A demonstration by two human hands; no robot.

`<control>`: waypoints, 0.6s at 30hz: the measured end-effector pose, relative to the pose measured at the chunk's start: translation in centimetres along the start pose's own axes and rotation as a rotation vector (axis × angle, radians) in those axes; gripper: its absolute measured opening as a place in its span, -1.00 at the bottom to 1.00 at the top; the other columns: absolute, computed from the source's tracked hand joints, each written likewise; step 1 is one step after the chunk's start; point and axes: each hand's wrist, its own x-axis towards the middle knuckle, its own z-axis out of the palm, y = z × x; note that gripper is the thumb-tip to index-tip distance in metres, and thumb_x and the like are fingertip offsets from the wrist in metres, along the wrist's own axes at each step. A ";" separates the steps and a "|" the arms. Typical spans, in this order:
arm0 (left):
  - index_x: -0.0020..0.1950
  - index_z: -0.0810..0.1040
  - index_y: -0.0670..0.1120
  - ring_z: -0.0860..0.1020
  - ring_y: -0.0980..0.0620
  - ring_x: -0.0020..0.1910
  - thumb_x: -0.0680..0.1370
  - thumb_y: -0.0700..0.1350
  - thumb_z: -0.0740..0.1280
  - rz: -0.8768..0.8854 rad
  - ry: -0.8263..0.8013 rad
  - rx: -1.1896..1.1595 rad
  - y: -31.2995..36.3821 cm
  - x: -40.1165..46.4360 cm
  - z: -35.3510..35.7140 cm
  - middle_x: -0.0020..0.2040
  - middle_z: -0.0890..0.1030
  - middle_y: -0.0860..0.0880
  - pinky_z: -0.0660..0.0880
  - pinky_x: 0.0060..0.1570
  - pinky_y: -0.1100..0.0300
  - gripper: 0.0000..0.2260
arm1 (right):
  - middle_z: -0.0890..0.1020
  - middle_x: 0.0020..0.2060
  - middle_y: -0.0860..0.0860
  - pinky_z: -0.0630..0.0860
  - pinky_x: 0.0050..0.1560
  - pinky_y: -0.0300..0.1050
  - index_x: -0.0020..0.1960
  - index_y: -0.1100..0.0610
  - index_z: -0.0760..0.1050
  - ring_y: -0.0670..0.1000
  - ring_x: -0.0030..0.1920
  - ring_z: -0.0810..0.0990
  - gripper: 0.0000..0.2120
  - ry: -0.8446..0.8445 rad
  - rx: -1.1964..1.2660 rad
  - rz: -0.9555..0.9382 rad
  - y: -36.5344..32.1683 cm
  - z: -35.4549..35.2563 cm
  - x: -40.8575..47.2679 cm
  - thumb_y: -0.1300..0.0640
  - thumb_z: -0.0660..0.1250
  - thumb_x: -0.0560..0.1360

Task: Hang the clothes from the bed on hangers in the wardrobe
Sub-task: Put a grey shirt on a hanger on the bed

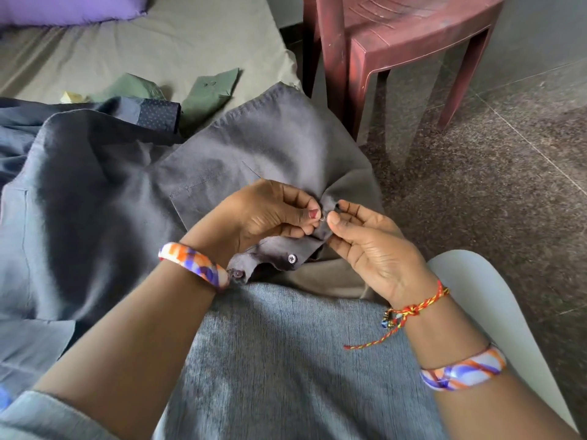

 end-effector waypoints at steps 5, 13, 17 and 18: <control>-0.20 0.62 -0.16 0.47 0.18 -0.44 0.42 -0.28 0.40 0.423 0.391 0.723 -1.6 0.3 2.2 -0.39 0.56 -0.01 0.46 -0.30 0.36 -0.95 | 0.62 -0.47 -0.04 0.58 -0.30 -0.27 -0.14 0.18 0.46 -0.15 -0.42 0.61 -0.82 0.138 -0.118 -0.100 0.5 -0.5 0.5 0.44 0.31 0.43; -0.23 0.66 -0.11 0.60 0.04 -0.31 0.33 -0.22 0.49 0.406 0.534 0.730 -1.5 0.1 3.7 -0.32 0.66 -0.06 0.50 -0.25 0.27 -0.93 | 0.61 -0.47 -0.04 0.55 -0.34 -0.32 -0.13 0.18 0.46 -0.15 -0.42 0.59 -0.82 0.169 -0.093 -0.156 0.6 -0.4 0.5 0.44 0.33 0.42; -0.25 0.63 -0.15 0.57 0.03 -0.37 0.35 -0.31 0.49 0.224 0.305 0.317 -0.1 -0.2 2.3 -0.33 0.63 -0.13 0.55 -0.29 0.29 -0.91 | 0.58 -0.47 -0.06 0.55 -0.33 -0.33 -0.13 0.17 0.48 -0.17 -0.40 0.59 -0.84 0.121 -0.061 -0.174 0.3 -0.4 0.5 0.42 0.31 0.44; -0.25 0.61 -0.17 0.55 0.04 -0.36 0.37 -0.34 0.46 0.184 0.266 0.210 -0.1 -0.3 2.2 -0.34 0.62 -0.12 0.53 -0.32 0.33 -0.90 | 0.58 -0.46 -0.06 0.56 -0.30 -0.32 -0.14 0.17 0.48 -0.16 -0.39 0.59 -0.84 0.108 -0.050 -0.172 0.3 -0.4 0.5 0.41 0.31 0.44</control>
